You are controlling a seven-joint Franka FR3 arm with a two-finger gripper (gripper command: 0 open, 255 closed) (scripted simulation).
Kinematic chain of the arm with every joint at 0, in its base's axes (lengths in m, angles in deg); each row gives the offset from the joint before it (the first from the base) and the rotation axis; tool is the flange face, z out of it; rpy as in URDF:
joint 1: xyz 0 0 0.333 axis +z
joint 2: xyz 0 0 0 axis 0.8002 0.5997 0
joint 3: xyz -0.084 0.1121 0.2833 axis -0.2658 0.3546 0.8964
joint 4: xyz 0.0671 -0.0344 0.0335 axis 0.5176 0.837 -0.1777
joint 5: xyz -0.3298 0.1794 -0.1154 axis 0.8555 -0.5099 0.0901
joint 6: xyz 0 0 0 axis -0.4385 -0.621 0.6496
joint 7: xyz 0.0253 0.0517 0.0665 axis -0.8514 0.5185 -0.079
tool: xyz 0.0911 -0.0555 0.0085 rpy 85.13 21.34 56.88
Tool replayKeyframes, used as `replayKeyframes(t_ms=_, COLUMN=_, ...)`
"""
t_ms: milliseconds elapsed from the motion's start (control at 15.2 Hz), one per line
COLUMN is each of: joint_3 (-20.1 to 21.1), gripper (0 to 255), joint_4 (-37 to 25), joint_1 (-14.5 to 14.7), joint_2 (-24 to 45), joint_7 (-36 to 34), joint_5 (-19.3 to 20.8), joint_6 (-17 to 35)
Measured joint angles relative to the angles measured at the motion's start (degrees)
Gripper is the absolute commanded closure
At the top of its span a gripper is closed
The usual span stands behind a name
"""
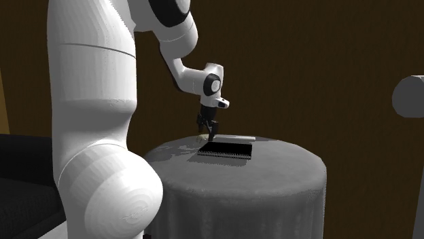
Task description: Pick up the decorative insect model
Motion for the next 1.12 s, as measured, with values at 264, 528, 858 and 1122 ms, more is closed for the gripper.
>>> replayKeyframes(t_ms=264, joint_3=0.03, gripper=255, joint_4=0.27, joint_1=0.04, joint_2=0.26, joint_7=-0.01, joint_5=0.06, joint_6=0.58)
replayKeyframes(t_ms=528, joint_3=0.05, gripper=255, joint_4=0.26, joint_1=0.06, joint_2=0.28, joint_7=-0.04, joint_5=0.06, joint_6=0.61)
replayKeyframes(t_ms=858, joint_3=0.04, gripper=255, joint_4=0.17, joint_1=0.04, joint_2=0.07, joint_7=-0.04, joint_5=0.00, joint_6=0.31)
replayKeyframes(t_ms=1122, joint_3=-0.08, gripper=255, joint_4=-1.64, joint_1=-0.10, joint_2=-0.84, joint_7=-0.30, joint_5=-0.04, joint_6=-2.37)
